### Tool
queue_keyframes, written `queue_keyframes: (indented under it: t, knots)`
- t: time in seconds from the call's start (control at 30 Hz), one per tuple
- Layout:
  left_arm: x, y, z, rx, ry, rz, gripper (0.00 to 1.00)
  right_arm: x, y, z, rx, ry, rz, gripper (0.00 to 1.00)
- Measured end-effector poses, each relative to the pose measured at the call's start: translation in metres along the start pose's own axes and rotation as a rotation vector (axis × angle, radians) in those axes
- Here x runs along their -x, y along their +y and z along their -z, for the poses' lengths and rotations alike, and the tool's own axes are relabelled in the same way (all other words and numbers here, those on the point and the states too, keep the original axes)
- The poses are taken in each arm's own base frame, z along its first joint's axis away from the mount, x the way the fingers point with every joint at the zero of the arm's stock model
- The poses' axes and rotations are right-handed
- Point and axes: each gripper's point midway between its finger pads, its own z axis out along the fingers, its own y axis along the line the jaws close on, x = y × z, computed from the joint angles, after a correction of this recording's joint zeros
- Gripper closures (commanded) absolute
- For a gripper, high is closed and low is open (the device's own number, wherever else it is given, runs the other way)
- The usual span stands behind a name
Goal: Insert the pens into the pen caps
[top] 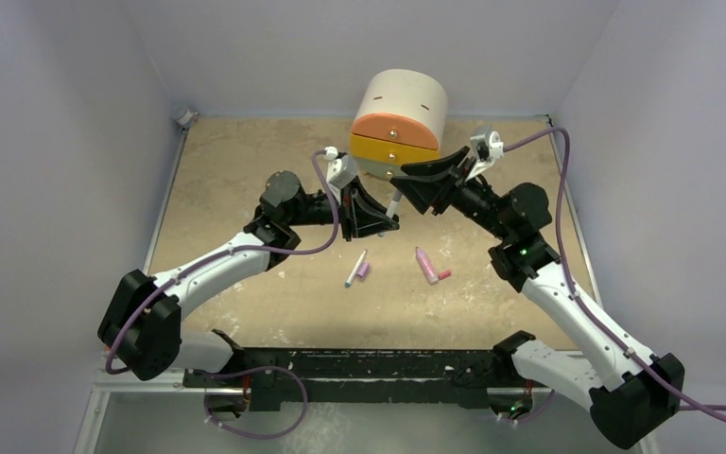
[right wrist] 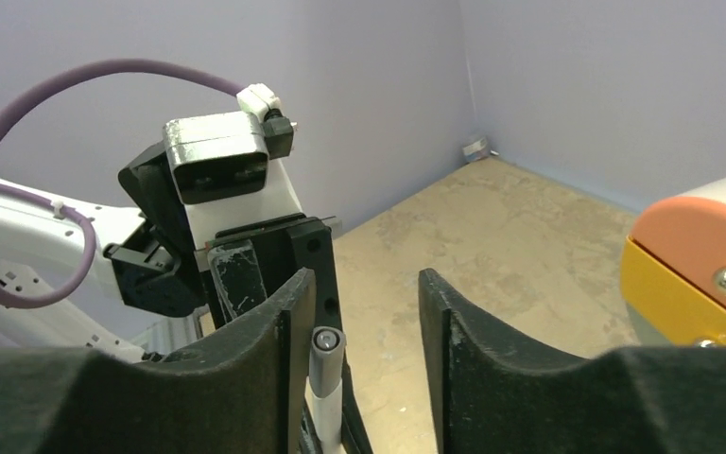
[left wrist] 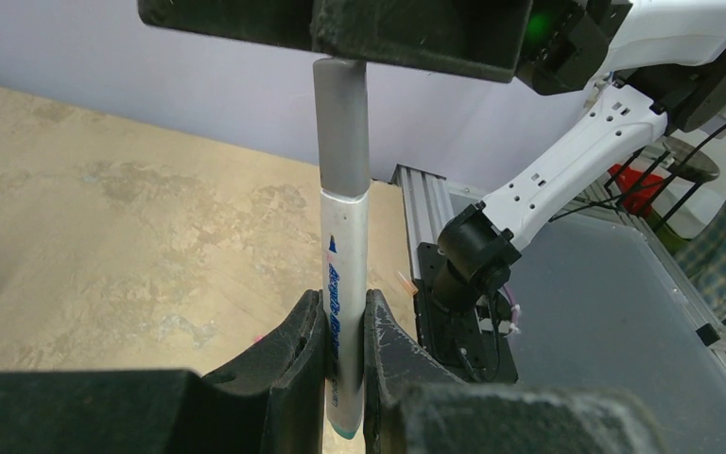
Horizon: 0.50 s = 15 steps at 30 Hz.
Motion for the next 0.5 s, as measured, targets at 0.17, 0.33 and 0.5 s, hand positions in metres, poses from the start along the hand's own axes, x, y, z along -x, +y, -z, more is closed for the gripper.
queue_keyframes:
  t: [0.17, 0.33, 0.5]
  knots:
    - [-0.0015, 0.0021, -0.0016, -0.001, -0.002, 0.014, 1.00, -0.0030, 0.0009, 0.0007, 0.014, -0.004, 0.009, 0.60]
    - [-0.0032, 0.0038, -0.0024, 0.001, -0.001, 0.023, 1.00, -0.0041, 0.0042, 0.0011, 0.038, -0.008, 0.016, 0.53]
    - [-0.0028, 0.0043, -0.0029, 0.000, -0.004, 0.021, 1.00, -0.0080, 0.0056, 0.0006, 0.055, 0.003, 0.016, 0.52]
